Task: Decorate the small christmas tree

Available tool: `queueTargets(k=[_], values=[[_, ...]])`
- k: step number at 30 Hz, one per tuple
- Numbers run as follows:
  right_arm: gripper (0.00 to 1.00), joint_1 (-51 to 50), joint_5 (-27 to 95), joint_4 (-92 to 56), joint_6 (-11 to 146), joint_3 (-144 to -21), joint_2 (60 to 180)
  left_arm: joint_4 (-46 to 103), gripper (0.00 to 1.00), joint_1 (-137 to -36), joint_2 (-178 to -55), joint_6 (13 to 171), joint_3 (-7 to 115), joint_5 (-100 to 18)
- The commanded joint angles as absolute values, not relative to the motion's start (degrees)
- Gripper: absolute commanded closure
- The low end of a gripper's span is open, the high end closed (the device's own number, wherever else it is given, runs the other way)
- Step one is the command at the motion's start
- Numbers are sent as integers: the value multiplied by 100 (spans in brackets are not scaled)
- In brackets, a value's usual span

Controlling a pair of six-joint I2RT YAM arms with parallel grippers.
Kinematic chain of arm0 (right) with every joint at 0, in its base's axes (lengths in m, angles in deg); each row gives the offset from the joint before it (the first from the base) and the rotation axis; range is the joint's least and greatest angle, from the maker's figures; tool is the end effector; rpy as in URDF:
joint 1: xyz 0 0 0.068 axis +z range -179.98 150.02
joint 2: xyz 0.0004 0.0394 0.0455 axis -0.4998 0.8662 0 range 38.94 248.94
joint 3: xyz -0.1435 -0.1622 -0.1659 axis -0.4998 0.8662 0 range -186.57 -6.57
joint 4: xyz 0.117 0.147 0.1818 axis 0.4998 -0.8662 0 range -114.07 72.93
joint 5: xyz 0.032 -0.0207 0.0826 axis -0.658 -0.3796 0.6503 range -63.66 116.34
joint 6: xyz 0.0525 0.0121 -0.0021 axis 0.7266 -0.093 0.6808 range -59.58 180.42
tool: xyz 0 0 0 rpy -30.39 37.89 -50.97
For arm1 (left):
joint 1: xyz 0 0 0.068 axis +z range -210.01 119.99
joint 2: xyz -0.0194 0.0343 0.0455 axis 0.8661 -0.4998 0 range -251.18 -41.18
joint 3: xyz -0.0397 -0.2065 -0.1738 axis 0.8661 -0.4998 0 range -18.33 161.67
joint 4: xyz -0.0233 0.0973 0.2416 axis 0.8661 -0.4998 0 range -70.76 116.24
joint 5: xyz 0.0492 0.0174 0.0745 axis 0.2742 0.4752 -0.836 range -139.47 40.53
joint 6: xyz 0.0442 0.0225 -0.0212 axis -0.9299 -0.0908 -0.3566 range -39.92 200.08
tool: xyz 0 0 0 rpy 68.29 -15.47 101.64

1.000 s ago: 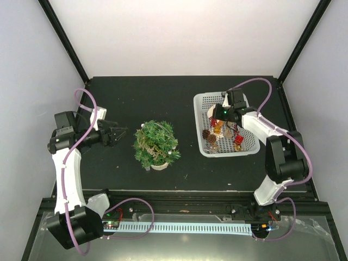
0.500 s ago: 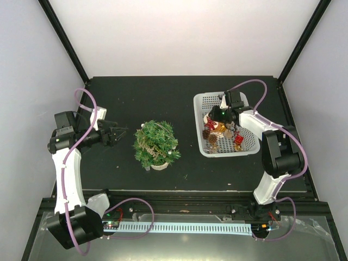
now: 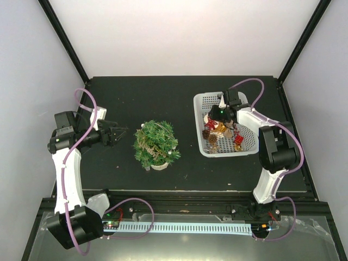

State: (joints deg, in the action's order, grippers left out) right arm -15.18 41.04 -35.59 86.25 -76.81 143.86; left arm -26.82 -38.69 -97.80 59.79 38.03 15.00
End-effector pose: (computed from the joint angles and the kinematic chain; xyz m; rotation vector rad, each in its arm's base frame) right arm 0.3733 0.1081 0.1917 0.1366 2.5593 0.6055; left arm 0.1733 0.0332 0.3212 0.4010 2.0082 -0.9455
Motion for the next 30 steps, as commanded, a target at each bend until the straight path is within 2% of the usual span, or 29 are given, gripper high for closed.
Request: queueTargets(k=[1,30], values=[[65,-1488,3845,-3697,8622,-7843,14437,-2646,1,-3830,-9770,6013,3836,1566],[65,-1447,3930,-3747,8607,-7029,13764,-2615,1,-3831,-9742,6013,3827,1592]])
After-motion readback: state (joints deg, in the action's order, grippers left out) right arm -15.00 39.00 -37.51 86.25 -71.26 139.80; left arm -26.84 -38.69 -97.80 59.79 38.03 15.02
